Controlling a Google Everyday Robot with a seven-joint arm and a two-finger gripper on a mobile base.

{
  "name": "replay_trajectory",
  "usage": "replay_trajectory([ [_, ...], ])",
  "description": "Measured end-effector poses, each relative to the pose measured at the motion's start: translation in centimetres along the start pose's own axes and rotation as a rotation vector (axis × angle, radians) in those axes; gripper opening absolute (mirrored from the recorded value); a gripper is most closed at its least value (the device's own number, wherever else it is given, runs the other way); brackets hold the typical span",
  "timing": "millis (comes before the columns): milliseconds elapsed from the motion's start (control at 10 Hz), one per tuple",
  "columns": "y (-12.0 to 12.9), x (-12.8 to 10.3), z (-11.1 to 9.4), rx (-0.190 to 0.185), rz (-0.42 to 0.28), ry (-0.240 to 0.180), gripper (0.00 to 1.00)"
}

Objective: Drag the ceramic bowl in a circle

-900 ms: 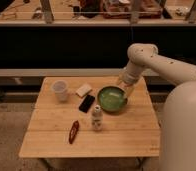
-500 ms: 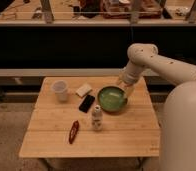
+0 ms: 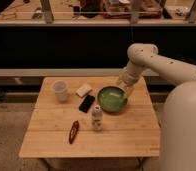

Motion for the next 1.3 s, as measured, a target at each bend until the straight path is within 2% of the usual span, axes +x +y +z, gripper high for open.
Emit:
replay_trajectory([
  [600, 0.0, 0.0, 0.1, 0.0, 0.0, 0.001, 0.6],
  [800, 0.6, 0.8, 1.1, -0.011, -0.003, 0.006, 0.6],
  [1000, 1.4, 2.0, 3.4, -0.029, -0.008, 0.012, 0.6],
  [1300, 2.0, 2.8, 4.1, -0.045, -0.011, 0.018, 0.6],
])
